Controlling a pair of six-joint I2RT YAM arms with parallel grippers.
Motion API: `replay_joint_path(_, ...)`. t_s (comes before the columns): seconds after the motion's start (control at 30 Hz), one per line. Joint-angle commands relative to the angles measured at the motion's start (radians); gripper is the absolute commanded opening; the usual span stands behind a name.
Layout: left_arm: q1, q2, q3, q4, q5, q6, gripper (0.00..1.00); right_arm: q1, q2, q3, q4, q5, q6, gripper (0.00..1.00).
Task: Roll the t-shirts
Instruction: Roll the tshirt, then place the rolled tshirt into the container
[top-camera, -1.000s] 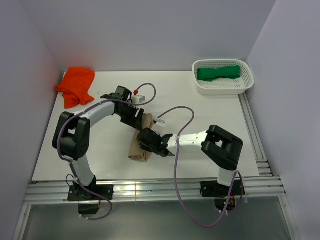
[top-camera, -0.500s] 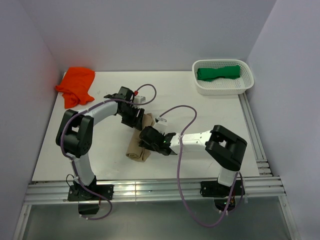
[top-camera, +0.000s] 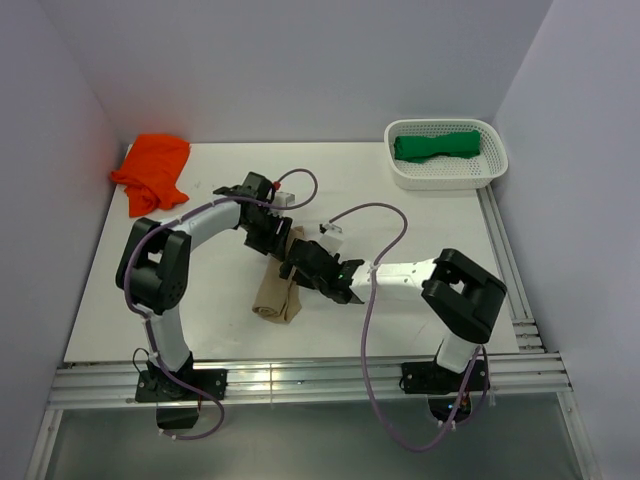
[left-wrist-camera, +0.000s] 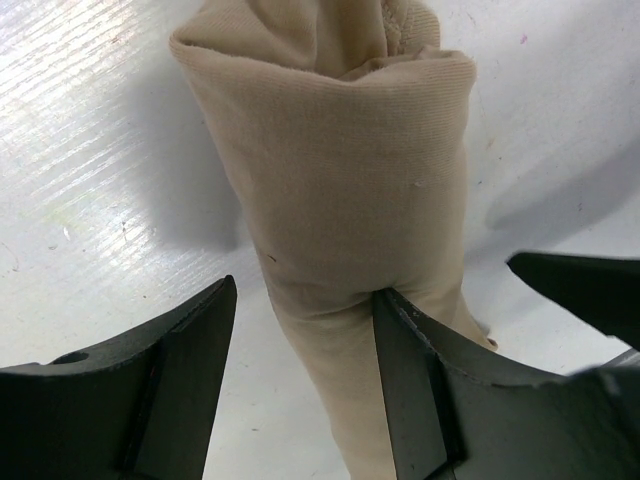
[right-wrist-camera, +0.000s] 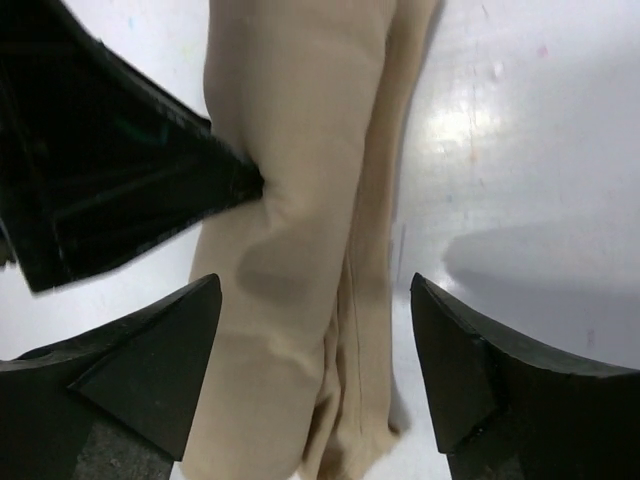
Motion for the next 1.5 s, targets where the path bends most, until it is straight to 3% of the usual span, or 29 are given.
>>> replay_joint_path(0.0,-0.011,0.05,0.014,0.003,-0.086,0.01,0.62,-0.033,0.026,-0.021,0.143,-0.013,-0.07,0.84)
replay_joint_path(0.1,-0.014,0.06,0.024,-0.003,-0.085,0.011,0.62,-0.058,0.062,-0.028,0.24,-0.078,-0.104,0.85)
replay_joint_path(0.37,-0.014,0.078,0.039,-0.014,-0.078,0.013,0.62,-0.061,0.143,0.043,0.142,-0.093,-0.083,0.84)
replay_joint_path(0.8,-0.029,0.084,0.037,-0.009,-0.069,0.006,0.63,-0.044,0.217,0.103,0.154,-0.119,-0.077,0.79)
replay_joint_path(1.47,-0.045,0.078,0.027,-0.011,-0.068,0.006,0.62,-0.047,0.192,-0.014,0.398,-0.196,-0.023,0.83)
